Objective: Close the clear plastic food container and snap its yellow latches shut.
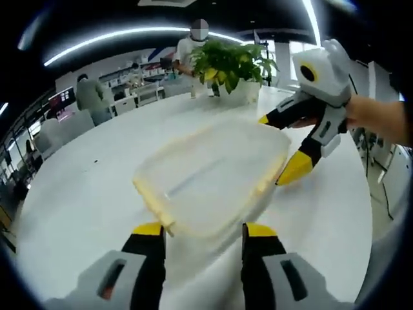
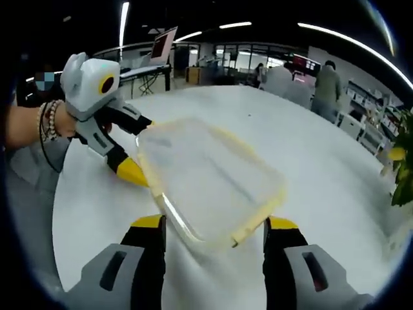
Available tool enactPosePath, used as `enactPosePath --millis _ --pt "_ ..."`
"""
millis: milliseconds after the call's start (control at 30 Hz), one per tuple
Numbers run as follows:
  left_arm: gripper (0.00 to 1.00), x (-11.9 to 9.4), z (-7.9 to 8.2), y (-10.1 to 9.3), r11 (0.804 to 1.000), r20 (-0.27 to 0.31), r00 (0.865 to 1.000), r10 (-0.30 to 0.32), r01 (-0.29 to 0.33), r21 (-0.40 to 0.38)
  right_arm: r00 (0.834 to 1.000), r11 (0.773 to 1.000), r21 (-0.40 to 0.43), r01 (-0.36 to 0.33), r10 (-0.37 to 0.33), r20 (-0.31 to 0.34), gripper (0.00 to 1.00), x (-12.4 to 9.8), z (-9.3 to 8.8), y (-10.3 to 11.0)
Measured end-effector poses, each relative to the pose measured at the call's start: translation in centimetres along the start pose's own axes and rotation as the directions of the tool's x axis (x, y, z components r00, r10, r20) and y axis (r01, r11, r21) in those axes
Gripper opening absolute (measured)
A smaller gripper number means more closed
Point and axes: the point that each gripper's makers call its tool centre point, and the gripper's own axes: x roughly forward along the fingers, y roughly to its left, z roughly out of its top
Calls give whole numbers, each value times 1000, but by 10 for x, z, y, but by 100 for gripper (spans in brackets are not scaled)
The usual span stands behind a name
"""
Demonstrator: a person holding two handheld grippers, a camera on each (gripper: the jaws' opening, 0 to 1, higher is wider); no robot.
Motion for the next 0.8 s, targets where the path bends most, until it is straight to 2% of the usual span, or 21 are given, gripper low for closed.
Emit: enactPosePath --millis 167,433,600,800 --pt "38 -9 -10 16 1000 -27 1000 12 -12 -5 1000 1000 -5 -15 16 12 54 13 11 11" --pt "37 -31 -31 62 998 -86 995 57 -56 16 997 997 -37 -71 71 18 52 45 34 39" --pt "35 -41 -42 90 996 -108 990 87 -88 -8 995 993 -67 -99 100 16 53 71 49 57" --pt "35 -46 -51 120 992 -149 980 128 -129 3 993 993 -44 -111 113 36 51 92 71 59"
